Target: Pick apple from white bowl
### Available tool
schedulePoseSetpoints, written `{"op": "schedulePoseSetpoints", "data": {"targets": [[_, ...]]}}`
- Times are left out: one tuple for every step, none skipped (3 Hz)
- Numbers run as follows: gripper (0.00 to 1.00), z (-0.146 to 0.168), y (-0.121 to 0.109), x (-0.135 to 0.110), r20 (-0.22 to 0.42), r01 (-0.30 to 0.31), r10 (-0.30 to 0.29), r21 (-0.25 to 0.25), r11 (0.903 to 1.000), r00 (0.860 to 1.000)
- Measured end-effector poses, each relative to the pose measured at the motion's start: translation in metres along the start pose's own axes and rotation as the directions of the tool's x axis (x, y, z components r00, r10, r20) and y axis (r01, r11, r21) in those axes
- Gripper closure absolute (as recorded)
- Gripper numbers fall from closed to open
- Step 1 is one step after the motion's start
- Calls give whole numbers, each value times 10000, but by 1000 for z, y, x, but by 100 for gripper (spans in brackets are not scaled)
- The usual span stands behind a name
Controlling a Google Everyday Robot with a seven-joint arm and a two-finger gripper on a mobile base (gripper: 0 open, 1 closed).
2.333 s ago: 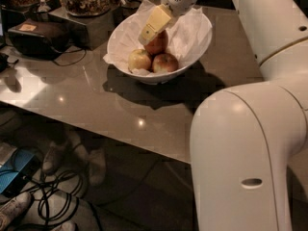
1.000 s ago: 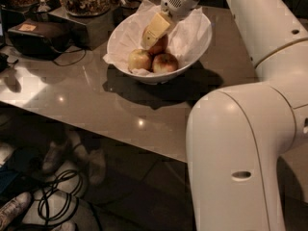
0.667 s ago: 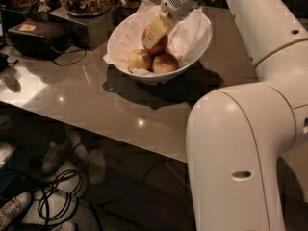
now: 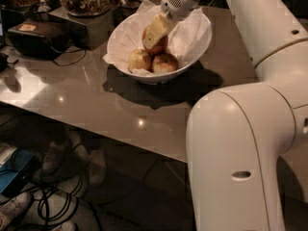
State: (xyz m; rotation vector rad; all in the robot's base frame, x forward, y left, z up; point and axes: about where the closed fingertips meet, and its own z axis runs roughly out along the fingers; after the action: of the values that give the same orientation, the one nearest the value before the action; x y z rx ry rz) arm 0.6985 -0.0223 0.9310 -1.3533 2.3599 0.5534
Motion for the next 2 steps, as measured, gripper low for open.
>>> {"op": "schedulePoseSetpoints", "data": {"targets": [[100,-2,1,-11,275,83,-87,127,9999,9996],[100,-17,17,-26,613,479,-485,100,9988,9969]]}}
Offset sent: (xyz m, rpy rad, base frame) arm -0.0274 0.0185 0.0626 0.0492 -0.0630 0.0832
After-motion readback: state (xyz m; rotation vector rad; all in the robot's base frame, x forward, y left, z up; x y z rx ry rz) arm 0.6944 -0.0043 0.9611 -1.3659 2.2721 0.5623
